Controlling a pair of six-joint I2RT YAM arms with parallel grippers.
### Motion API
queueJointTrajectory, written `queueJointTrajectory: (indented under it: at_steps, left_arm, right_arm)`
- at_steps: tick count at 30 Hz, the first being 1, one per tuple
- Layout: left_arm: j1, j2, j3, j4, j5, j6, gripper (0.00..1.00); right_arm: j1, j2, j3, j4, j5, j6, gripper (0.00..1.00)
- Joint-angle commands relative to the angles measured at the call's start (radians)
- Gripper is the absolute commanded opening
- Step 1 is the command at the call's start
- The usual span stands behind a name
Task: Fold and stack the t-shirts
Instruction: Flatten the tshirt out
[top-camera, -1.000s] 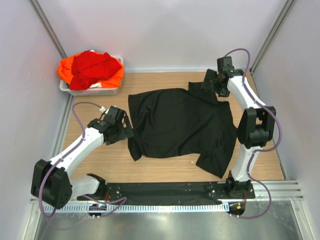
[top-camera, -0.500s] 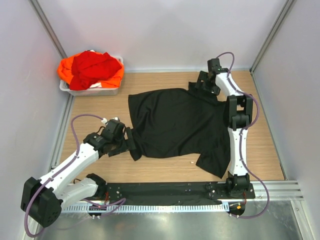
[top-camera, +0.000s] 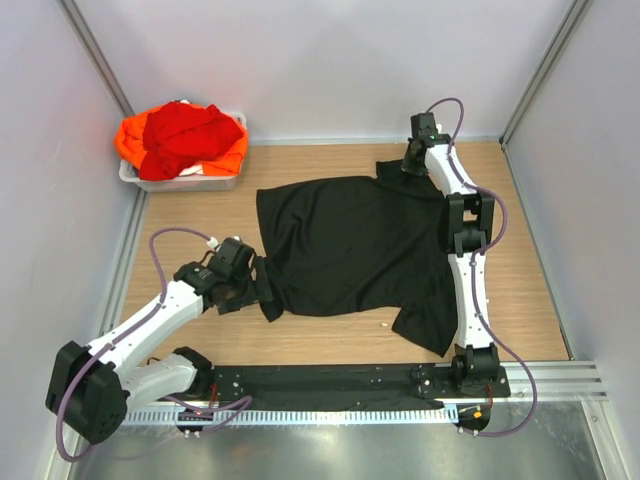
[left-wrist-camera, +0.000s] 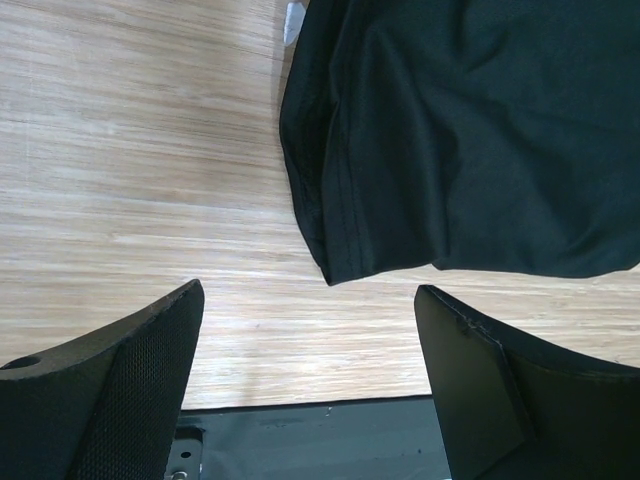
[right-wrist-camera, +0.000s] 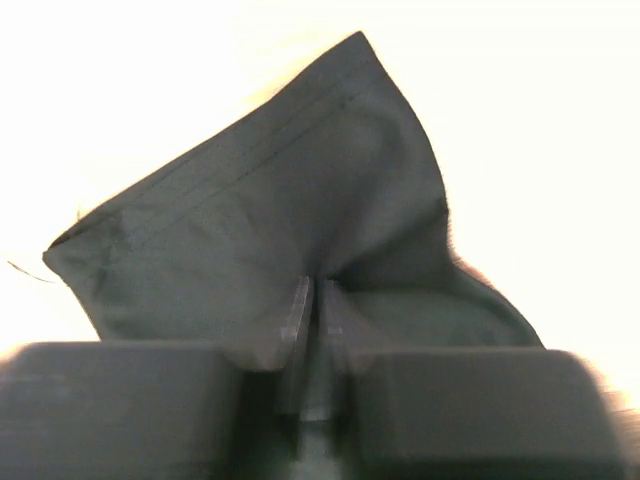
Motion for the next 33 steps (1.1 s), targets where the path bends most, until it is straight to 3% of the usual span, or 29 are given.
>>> queueJointTrajectory:
  at_steps: [1,2,6,11,18,20,21,22,23,27,33]
  left_arm:
    - [-0.003,0.024,0.011,0.021,0.002,0.007,0.86]
    - [-0.003,0.029,0.011,0.021,0.002,0.008,0.86]
    - [-0.003,0.061,0.011,0.03,-0.004,0.013,0.86]
    - [-0.003,0.083,0.025,0.026,-0.016,0.019,0.85]
    - [-0.003,0.019,0.057,-0.034,-0.023,0.001,0.85]
    - [-0.003,-0.001,0.064,-0.054,-0.024,-0.008,0.85]
    - [-0.003,-0.026,0.067,-0.069,-0.029,-0.013,0.85]
    - [-0.003,-0.038,0.067,-0.08,-0.03,-0.024,0.85]
    - [-0.003,-0.054,0.065,-0.091,-0.032,-0.03,0.85]
    - [-0.003,-0.118,0.044,-0.091,-0.029,-0.065,0.84]
    - [-0.008,-0.132,-0.005,-0.043,0.0,-0.093,0.81]
  right_arm:
    - [0.001,0.096,0.02,-0.048,0.036,-0.013,0.07]
    - [-0.001,0.1,0.022,-0.034,0.045,-0.01,0.01]
    - [-0.007,0.121,0.092,-0.011,0.075,0.011,0.02]
    - [-0.021,0.116,0.129,0.145,0.132,0.022,0.02]
    - [-0.027,0.126,0.135,0.312,0.266,-0.002,0.01]
    - [-0.031,0.12,0.154,0.357,0.257,0.001,0.33]
    - [-0.033,0.107,0.155,0.369,0.238,-0.001,0.8]
    - [-0.033,0.092,0.154,0.382,0.214,0.002,0.93]
    - [-0.032,0.042,0.14,0.385,0.197,0.01,0.99]
    - [-0.028,-0.156,-0.006,0.428,0.126,0.021,1.0]
    - [-0.016,-0.458,-0.223,0.371,0.186,-0.027,1.0]
